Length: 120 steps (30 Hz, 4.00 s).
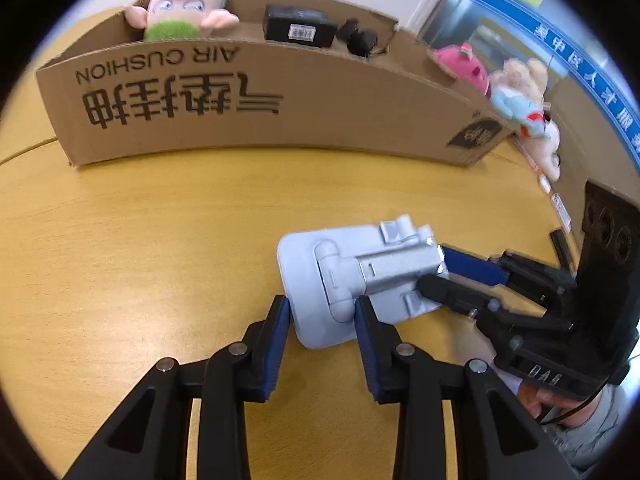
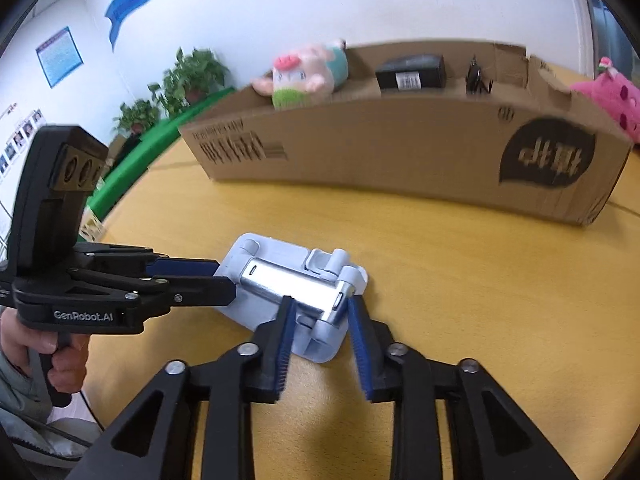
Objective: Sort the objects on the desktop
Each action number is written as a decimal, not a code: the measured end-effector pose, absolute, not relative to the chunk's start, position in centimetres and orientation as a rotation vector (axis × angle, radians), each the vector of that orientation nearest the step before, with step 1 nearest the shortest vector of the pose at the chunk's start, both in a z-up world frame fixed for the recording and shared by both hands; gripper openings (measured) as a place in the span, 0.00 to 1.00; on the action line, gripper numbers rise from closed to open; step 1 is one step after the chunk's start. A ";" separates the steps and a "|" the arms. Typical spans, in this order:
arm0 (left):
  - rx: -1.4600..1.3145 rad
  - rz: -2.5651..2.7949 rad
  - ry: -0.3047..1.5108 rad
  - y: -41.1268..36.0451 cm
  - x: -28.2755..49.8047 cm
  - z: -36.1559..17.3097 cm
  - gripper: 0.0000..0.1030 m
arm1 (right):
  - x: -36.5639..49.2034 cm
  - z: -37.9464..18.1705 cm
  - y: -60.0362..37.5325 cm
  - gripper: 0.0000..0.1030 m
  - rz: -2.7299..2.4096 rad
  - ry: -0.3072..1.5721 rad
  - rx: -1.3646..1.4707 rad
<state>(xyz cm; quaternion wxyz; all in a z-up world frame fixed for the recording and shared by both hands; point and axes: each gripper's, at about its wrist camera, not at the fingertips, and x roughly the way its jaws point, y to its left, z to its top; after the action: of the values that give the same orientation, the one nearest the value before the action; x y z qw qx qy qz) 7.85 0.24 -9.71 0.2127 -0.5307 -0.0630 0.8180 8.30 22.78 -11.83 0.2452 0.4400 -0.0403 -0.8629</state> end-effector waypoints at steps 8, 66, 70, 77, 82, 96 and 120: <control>-1.472 2.273 -0.198 0.1 8.0 -9.8 0.32 | 8.6 -12.2 22.2 0.51 -2.398 -0.035 1.202; -1.441 2.164 -0.153 10.1 -12.1 -5.2 0.31 | -11.7 -8.0 32.4 0.30 -2.507 -0.276 1.351; -1.513 2.145 -0.145 10.8 -12.2 -6.3 0.30 | -12.1 -9.8 32.5 0.29 -2.480 -0.260 1.465; -1.608 2.105 -0.141 11.3 -12.3 -8.0 0.31 | -11.8 -10.3 31.9 0.29 -2.492 -0.168 1.555; -1.591 2.130 -0.132 11.1 -11.8 -7.6 0.31 | -11.2 -9.9 31.7 0.29 -2.521 -0.131 1.549; -0.965 2.804 0.113 2.7 -1.9 0.2 0.77 | -2.1 -5.0 25.6 0.84 -2.839 0.021 0.890; -0.721 3.015 0.080 -0.6 -0.3 -5.8 0.82 | -0.6 -8.2 24.9 1.00 -2.940 -0.021 0.703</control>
<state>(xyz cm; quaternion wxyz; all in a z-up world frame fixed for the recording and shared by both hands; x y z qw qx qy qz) -0.35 -0.63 -5.80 0.0205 -0.2324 0.0258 0.9721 -0.57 24.91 -8.20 0.0595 0.2322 -0.0069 -0.9708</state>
